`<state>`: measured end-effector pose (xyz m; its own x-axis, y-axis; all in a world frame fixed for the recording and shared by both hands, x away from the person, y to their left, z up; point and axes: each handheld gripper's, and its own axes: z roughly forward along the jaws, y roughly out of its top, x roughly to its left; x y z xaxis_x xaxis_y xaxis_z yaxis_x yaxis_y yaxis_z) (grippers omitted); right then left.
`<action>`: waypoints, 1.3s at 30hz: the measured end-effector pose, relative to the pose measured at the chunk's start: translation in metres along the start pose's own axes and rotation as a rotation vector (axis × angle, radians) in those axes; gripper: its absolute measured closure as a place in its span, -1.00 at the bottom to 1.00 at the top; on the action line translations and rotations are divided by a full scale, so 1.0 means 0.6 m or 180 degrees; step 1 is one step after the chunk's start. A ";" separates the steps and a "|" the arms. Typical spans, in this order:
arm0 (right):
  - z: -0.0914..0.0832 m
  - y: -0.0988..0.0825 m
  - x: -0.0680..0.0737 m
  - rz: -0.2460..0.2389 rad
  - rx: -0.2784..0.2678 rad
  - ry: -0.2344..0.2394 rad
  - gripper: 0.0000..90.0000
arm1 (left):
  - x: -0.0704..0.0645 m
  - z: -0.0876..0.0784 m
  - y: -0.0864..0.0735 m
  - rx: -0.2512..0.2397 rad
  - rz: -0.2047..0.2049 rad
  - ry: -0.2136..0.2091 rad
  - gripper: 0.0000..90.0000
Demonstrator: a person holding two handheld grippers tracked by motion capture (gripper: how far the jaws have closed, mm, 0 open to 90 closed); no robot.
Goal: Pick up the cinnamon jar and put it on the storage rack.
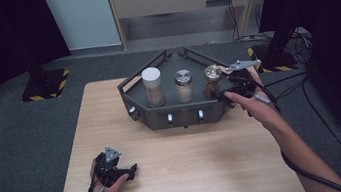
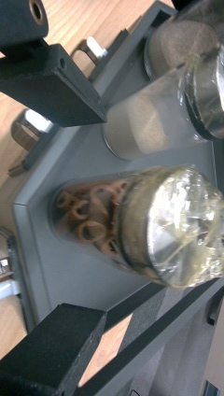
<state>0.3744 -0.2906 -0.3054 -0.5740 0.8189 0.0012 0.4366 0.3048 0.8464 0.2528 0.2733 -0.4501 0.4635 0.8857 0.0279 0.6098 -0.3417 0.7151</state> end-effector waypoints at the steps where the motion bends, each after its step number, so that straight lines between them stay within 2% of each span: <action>1: -0.003 -0.003 0.000 0.0010 0.0000 0.0006 -0.86 | 0.000 0.000 0.000 0.0000 -0.0001 -0.0001 -1.00; 9: -0.028 -0.021 -0.002 0.0000 -0.0011 0.0059 -0.87 | 0.000 0.000 0.000 0.0000 0.0000 0.0000 -1.00; 18: -0.053 -0.047 0.007 -0.0029 -0.0009 0.0090 -0.87 | 0.000 0.000 0.000 -0.0001 -0.0001 0.0000 -1.00; 27: -0.063 -0.093 0.019 0.0011 0.0031 0.0121 -0.87 | 0.000 0.000 0.000 -0.0001 -0.0001 0.0000 -1.00; 39: -0.077 -0.110 0.042 -0.0014 0.0053 0.0187 -0.87 | 0.000 0.000 0.000 -0.0001 -0.0001 0.0000 -1.00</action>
<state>0.2990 -0.3127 -0.3367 -0.6154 0.7877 0.0292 0.4451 0.3167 0.8376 0.2527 0.2733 -0.4501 0.4633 0.8858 0.0278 0.6097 -0.3413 0.7154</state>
